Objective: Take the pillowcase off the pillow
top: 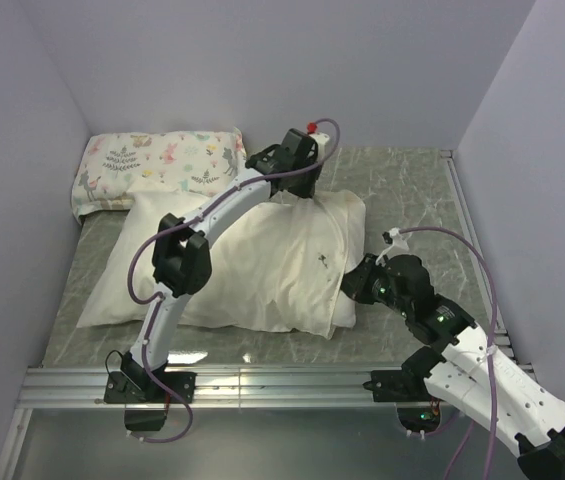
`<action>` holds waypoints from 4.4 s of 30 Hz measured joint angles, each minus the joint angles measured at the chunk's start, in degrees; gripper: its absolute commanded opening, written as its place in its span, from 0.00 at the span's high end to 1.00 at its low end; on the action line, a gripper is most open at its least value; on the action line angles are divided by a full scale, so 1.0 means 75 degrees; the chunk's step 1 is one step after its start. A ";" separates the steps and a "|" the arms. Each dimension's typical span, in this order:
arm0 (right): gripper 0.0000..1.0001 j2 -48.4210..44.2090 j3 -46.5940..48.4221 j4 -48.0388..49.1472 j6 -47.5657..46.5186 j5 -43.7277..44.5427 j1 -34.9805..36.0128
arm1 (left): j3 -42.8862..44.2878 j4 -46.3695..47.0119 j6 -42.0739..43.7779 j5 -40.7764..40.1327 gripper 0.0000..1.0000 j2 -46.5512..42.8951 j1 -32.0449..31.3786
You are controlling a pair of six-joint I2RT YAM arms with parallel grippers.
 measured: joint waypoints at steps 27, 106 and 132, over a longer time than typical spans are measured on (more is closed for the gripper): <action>1.00 0.0414 0.2031 -0.1437 -0.0615 0.0475 0.0035 | -0.2291 0.0705 -0.0271 -0.1241 0.15 -0.2495 0.1387; 1.00 0.3325 0.6927 0.0006 -0.1504 0.0032 0.0968 | -0.4479 0.2186 -0.3267 -0.1585 0.01 -0.7525 -0.1370; 1.00 0.3200 0.6522 0.0437 -0.1842 -0.0699 0.1096 | -0.4779 0.3547 -0.4033 -0.0510 0.01 -0.7117 -0.1067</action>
